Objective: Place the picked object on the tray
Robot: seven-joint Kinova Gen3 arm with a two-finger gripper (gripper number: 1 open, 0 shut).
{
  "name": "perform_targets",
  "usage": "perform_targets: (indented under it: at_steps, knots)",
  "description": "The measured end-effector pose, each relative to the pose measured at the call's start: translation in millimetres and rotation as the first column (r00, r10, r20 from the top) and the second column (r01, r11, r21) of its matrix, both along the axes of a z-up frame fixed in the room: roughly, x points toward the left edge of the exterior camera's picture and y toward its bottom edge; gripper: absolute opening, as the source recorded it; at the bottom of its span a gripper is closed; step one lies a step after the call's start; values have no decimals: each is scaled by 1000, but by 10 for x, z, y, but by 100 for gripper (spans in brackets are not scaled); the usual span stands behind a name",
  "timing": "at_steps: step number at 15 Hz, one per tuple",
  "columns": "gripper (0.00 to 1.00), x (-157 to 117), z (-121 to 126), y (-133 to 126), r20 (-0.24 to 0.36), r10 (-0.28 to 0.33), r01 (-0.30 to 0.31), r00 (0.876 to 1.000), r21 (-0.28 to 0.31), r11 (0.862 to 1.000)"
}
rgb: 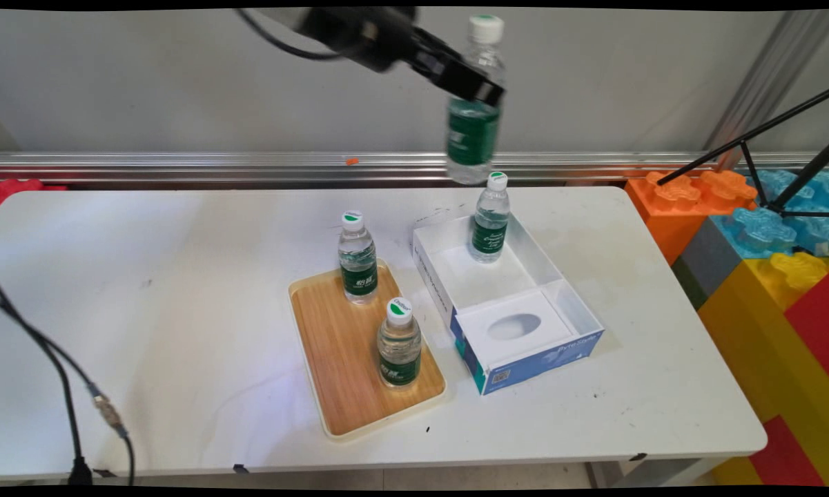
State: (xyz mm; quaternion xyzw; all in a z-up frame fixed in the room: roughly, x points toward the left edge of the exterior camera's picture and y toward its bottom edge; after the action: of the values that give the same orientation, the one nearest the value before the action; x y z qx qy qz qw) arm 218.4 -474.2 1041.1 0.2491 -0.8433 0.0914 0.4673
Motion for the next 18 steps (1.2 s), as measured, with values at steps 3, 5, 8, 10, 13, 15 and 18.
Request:
perform_targets:
  at_steps: [3,5,8,10,13,15,18]
  knots:
    - [0,457,124,256,22,-19,19,1000,-6,1000]
    - [0,740,132,420,36,-39,39,999,-18,999]
    - [0,1078,46,633,62,-69,71,996,-26,997]
    - [0,1310,-64,776,82,-92,94,992,-24,995]
    - [0,1639,-305,976,106,-126,128,986,-16,992]
    - [0,1790,-471,1050,119,-136,138,983,-11,990]
    - [0,1942,-725,1090,135,-145,147,980,-1,989]
